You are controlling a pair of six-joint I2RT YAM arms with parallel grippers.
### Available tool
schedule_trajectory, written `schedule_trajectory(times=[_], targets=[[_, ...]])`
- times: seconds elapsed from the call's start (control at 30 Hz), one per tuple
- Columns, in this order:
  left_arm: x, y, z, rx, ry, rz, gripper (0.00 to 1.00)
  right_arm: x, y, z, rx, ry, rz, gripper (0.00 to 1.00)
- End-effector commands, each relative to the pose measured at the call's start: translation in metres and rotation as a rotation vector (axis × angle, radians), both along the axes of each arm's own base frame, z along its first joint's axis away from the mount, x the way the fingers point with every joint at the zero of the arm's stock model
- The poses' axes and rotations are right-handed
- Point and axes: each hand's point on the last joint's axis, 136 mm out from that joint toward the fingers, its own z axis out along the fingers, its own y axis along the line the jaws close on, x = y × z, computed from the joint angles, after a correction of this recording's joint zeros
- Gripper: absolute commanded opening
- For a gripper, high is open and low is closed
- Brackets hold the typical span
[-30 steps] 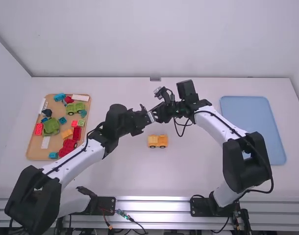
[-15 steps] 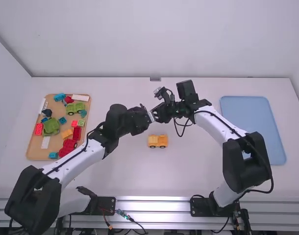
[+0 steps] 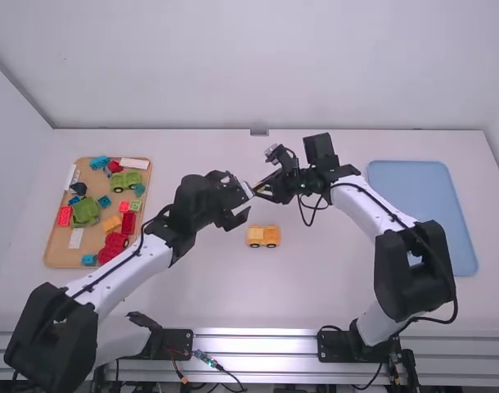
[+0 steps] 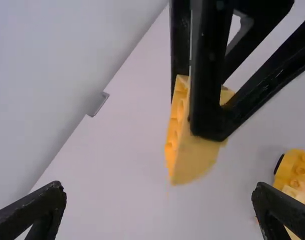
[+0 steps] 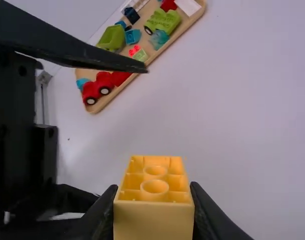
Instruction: Assemble lego blocks to make yellow taxi
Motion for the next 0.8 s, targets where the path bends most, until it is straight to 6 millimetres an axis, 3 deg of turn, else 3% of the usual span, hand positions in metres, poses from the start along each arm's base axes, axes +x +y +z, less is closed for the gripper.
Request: schedule_trajectory(times=[0.0, 0.3, 0.57, 0.77], targets=[[-0.004, -0.003, 0.028, -0.078, -0.034, -0.039, 0.99, 0.008, -0.005, 0.003, -0.006, -0.073, 0.021, 0.26], [-0.029, -0.017, 0.034, -0.146, 0.044, -0.28, 0.99, 0.008, -0.019, -0.003, -0.041, -0.165, 0.069, 0.26], [-0.034, -0.017, 0.052, -0.221, 0.128, -0.451, 0.99, -0.002, -0.026, -0.007, -0.131, -0.239, 0.143, 0.26], [-0.023, -0.016, 0.045, -0.291, 0.259, -0.539, 0.99, -0.019, -0.024, 0.004, -0.21, -0.309, 0.286, 0.21]])
